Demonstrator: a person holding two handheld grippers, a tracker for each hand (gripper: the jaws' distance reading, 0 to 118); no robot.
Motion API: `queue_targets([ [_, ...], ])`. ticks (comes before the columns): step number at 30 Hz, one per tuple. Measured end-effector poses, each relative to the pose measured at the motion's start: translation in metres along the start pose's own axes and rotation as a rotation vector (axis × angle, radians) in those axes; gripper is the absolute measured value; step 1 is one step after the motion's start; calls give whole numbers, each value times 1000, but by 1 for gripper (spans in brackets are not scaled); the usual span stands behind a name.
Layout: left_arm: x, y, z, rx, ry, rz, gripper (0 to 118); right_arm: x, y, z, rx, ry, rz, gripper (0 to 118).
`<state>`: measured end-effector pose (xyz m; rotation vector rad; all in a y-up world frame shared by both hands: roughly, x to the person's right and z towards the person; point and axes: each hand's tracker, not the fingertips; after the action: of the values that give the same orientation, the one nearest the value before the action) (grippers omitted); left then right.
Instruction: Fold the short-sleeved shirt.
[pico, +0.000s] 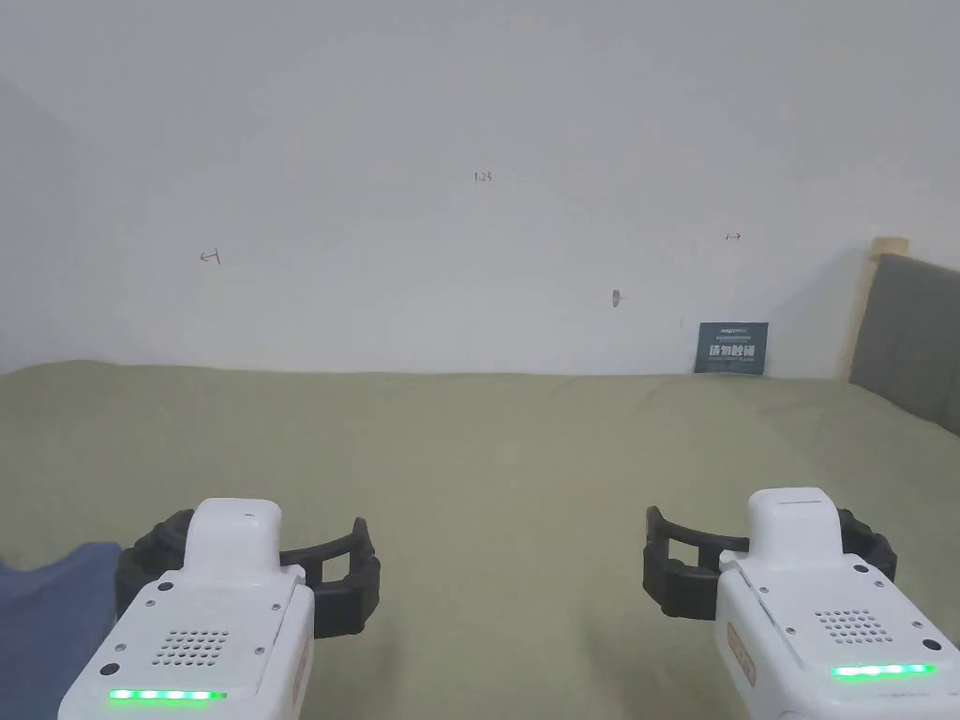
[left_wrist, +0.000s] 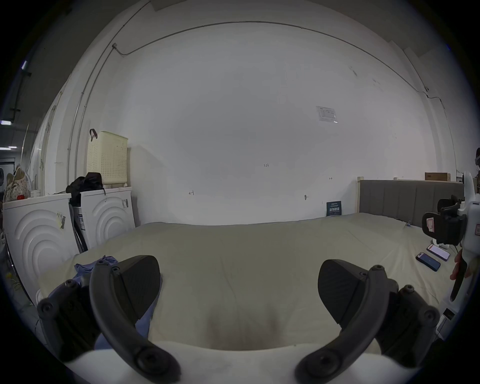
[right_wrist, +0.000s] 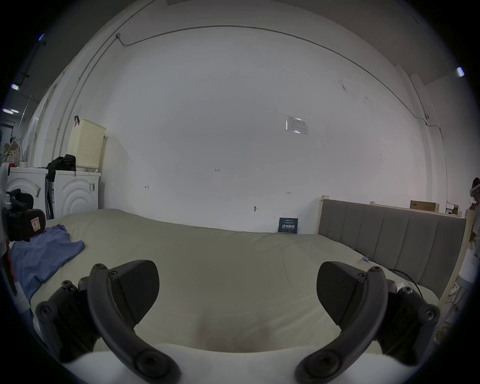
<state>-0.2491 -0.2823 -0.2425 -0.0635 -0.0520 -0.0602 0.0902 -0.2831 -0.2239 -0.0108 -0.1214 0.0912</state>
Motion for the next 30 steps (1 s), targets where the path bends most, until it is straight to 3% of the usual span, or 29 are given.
queue_targets([
  [30, -1, -2, -3, -13, -2, 4, 118, -2, -1, -1, -12, 1, 12, 118],
])
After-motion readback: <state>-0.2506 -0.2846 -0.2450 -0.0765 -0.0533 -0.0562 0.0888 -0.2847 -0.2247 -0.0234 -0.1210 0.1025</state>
